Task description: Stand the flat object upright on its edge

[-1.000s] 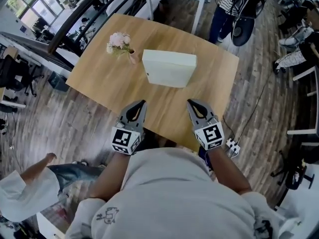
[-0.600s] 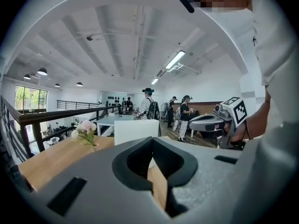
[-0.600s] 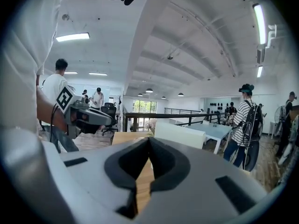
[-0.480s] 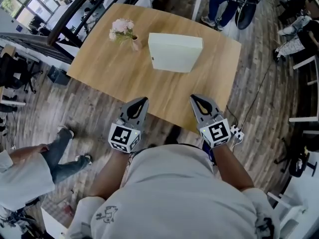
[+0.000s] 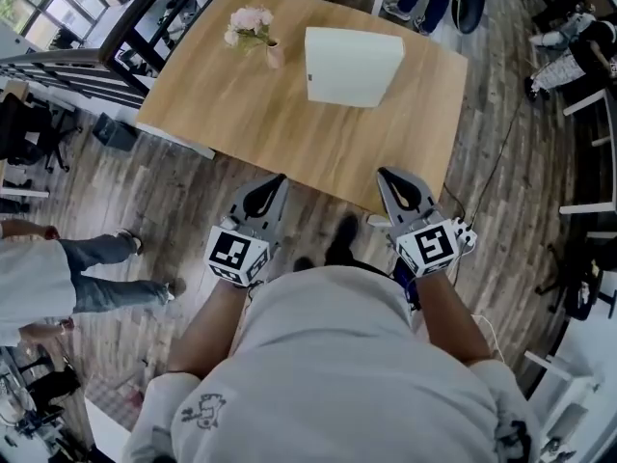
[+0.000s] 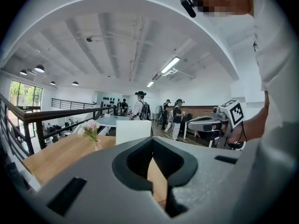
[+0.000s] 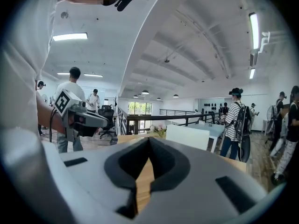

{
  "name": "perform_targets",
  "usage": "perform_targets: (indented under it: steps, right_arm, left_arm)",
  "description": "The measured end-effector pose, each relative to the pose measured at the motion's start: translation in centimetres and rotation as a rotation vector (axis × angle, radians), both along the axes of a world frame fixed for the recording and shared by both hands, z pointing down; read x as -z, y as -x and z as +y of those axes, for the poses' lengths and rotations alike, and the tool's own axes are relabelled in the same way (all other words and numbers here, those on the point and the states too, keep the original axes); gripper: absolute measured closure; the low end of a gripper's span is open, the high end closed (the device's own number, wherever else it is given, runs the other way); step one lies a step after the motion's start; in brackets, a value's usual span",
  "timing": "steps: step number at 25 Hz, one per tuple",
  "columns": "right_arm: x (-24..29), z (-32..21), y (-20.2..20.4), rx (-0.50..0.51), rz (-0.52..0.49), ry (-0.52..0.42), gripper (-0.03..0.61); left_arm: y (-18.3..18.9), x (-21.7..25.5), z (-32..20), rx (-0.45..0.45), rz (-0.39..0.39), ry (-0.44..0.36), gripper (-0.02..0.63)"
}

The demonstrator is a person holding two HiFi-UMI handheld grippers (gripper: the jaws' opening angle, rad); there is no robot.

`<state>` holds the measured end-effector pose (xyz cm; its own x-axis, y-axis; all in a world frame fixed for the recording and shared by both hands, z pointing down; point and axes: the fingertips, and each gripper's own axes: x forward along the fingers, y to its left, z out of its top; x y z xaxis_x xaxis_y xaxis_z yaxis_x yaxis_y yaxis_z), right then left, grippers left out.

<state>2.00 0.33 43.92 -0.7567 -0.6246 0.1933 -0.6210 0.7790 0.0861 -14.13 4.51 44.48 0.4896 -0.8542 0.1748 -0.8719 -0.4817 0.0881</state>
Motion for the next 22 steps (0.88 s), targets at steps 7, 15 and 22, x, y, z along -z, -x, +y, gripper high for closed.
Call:
perform_targets:
  steps: [7, 15, 22]
  right_arm:
    - [0.2, 5.4, 0.6, -0.034, 0.005, 0.000, 0.574]
    - [1.0, 10.7, 0.2, -0.075, 0.005, -0.019, 0.574]
    - [1.9, 13.6, -0.3, -0.086, 0.017, -0.018, 0.574]
  left_arm:
    - [1.1, 0.7, 4.8, -0.047, 0.000, -0.026, 0.607]
    - [0.8, 1.8, 9.1, -0.099, 0.003, -0.066, 0.607]
    - [0.4, 1.4, 11.4, -0.110, 0.026, -0.049, 0.606]
